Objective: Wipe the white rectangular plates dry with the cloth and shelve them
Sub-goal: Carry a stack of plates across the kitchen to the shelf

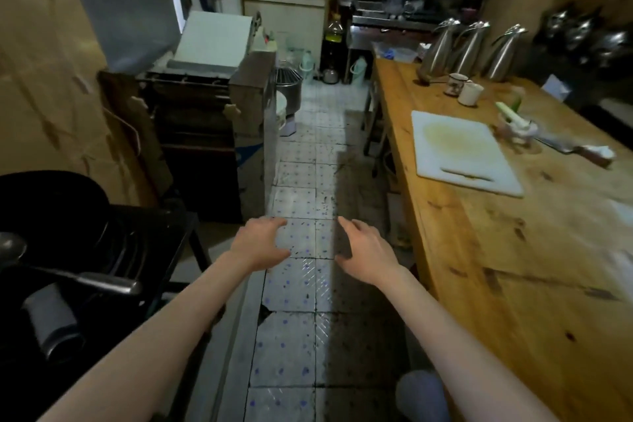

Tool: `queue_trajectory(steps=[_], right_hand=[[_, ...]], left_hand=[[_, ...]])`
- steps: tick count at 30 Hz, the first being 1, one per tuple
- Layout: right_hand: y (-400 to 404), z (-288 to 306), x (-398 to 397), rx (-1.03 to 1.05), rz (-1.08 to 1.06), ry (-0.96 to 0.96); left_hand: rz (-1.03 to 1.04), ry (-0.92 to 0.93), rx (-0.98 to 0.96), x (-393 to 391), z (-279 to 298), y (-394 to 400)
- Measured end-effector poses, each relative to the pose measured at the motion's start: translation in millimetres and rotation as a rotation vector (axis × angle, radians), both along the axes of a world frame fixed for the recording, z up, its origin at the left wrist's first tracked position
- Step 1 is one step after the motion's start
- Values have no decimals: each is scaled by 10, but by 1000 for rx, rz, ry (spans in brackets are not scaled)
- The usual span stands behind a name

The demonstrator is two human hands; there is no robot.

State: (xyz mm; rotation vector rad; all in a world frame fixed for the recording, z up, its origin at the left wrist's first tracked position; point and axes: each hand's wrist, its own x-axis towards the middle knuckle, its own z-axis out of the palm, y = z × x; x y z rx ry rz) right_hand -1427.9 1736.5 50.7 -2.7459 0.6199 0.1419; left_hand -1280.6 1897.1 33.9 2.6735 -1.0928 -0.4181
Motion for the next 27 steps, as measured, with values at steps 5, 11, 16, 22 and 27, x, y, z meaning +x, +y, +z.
queue_trajectory(steps=[5,11,16,22,27], right_hand=[[-262,-25,339,4,-52,2],[-1047,-77,1040,22,-141,-4],[-1923,-96,1743,3,-156,-38],[-2792,-93,2548,22,-118,-17],[-3254,-94,3274,38,-75,-18]], left_hand=[[-65,8,9,392,56,-334],[-155,-8,-2,1206,74,-1272],[-163,-16,-21,1864,62,-2103],[-127,5,-30,2627,38,-2946],[-87,4,-2,3252,-13,-3414]])
